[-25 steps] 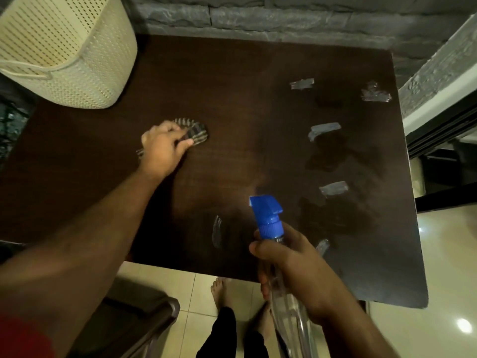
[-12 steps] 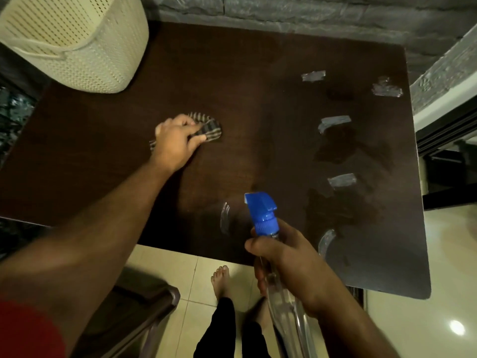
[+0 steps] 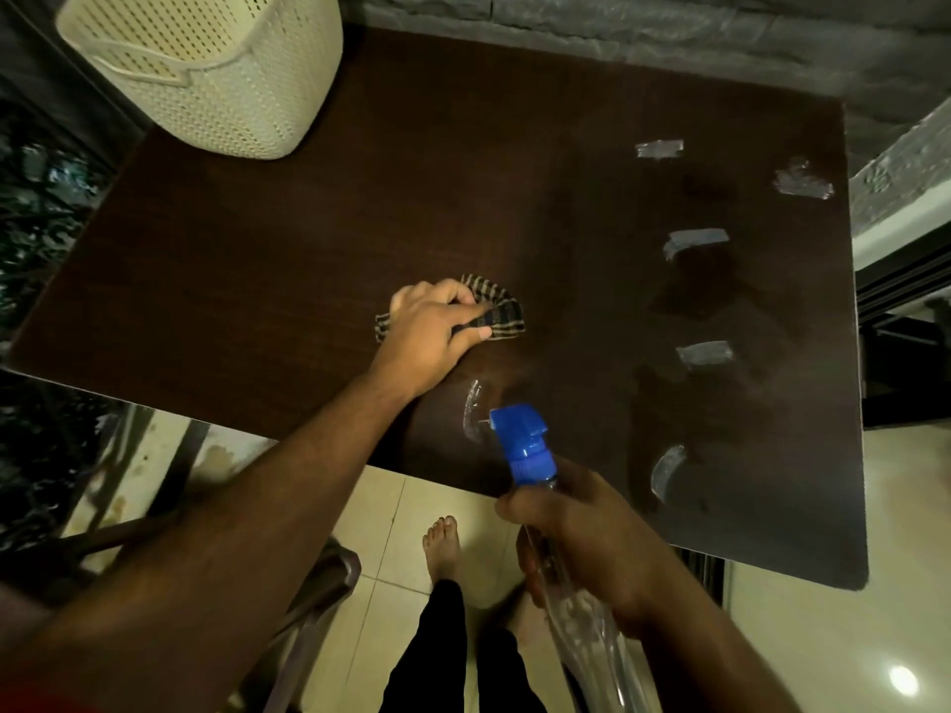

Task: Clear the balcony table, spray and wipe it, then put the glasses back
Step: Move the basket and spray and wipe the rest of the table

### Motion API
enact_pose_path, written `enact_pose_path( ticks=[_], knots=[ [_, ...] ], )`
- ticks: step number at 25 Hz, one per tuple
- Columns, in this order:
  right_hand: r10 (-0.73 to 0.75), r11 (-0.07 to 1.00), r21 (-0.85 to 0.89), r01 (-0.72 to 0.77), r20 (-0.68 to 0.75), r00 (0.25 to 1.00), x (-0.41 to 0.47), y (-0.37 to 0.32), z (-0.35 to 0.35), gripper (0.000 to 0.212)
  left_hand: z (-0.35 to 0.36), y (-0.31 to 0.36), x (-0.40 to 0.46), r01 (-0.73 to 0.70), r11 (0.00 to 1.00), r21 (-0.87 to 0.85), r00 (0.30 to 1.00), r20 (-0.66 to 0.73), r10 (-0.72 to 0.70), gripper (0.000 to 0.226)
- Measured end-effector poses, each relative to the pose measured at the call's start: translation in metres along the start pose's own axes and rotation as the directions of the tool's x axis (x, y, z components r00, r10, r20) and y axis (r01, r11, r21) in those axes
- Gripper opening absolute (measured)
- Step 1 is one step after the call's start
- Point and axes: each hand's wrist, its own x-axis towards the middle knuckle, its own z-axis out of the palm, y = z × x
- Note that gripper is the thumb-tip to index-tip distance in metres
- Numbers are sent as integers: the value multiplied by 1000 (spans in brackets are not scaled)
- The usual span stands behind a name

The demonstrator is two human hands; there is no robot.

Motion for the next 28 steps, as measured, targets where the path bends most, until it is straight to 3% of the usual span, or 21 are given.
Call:
enact_pose_path(
  ticks=[5,8,11,13,15,18,20,22,24,25,28],
  knots=[
    [36,999,-33,-35,43,998,7,1,10,26,-1,-6,3,2,999,-45,1000,17,-2,34],
    [18,993,116,-24,44,999,5,-1,1,31,-1,12,-3,72,997,-24,997,26,-71,33],
    [-61,994,87,63,-16,998,-2,-9,-17,39,3,47,-56,-155,986,-67,969,183,164,32],
    [-84,994,72,86,-33,996,-4,-12,-25,37,-5,34,-97,-269,961,-60,934,229,276,34],
    [-81,994,76,83,-22,996,-5,-12,-29,40,-19,-5,-88,-180,983,27,977,122,176,38],
    [-75,996,41,76,-20,997,-6,-8,-24,41,-20,-20,-16,117,989,87,993,-6,-117,35],
    [-85,996,24,86,-23,996,-6,-7,-22,40,-3,19,2,84,994,75,996,28,-87,31],
    [-88,996,31,88,-13,996,-8,-8,-22,39,7,45,-42,-95,995,40,982,165,88,33],
    [-96,995,28,96,9,995,-10,-9,-24,35,-10,33,-110,-182,983,13,954,243,174,39],
    [-93,995,37,93,6,996,-11,-6,-25,35,-22,15,-127,-193,981,20,960,212,185,42],
    [-81,996,46,82,-25,996,-7,2,-26,37,-39,-37,-88,28,998,59,999,27,-29,54]
  ],
)
